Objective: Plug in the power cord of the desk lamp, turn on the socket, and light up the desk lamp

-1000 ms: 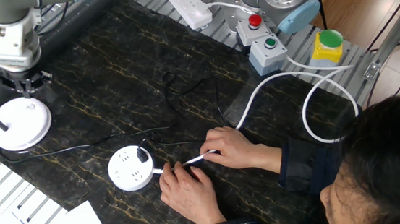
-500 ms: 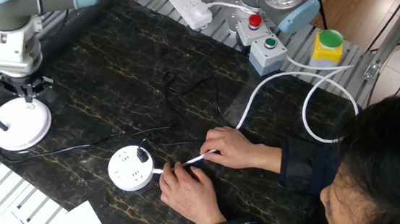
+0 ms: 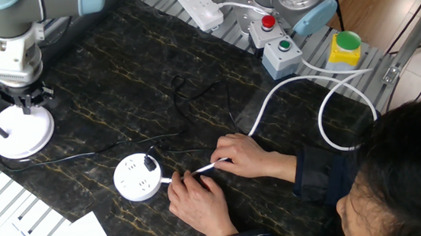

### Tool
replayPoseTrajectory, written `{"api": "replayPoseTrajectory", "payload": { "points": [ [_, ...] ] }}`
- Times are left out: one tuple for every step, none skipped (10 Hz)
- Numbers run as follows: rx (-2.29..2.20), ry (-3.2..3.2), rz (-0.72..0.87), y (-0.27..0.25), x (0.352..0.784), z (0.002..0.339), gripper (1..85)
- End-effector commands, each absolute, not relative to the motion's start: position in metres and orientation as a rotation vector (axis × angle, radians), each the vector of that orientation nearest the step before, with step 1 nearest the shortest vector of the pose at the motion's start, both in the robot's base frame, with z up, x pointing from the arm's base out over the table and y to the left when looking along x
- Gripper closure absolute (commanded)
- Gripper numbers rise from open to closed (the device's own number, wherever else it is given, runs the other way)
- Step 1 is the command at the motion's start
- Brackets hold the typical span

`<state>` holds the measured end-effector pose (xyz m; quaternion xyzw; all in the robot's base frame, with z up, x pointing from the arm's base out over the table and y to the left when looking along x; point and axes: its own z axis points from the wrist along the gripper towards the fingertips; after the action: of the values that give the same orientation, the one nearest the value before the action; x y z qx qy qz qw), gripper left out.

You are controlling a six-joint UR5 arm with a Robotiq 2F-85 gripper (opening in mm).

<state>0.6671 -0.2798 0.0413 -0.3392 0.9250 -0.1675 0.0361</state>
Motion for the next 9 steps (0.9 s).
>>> {"api": "replayPoseTrajectory", "payload": {
  "points": [
    [-1.027,2.831,-0.506,-0.281,0.6724,0.0397,84.7],
    [-1.029,2.829,-0.504,-0.2818,0.6728,0.0387,84.7],
    [-1.031,2.828,-0.505,-0.2826,0.6731,0.0378,84.7],
    [-1.03,2.827,-0.503,-0.2831,0.6738,0.0366,84.7],
    [-1.03,2.827,-0.498,-0.283,0.6742,0.0355,84.7],
    [-1.03,2.83,-0.493,-0.2823,0.6739,0.0346,84.7],
    [-1.027,2.832,-0.488,-0.2815,0.6739,0.0338,84.7],
    [-1.025,2.832,-0.485,-0.2809,0.6742,0.0332,84.7],
    [-1.024,2.832,-0.483,-0.2805,0.6742,0.033,84.7]
  ]
}}
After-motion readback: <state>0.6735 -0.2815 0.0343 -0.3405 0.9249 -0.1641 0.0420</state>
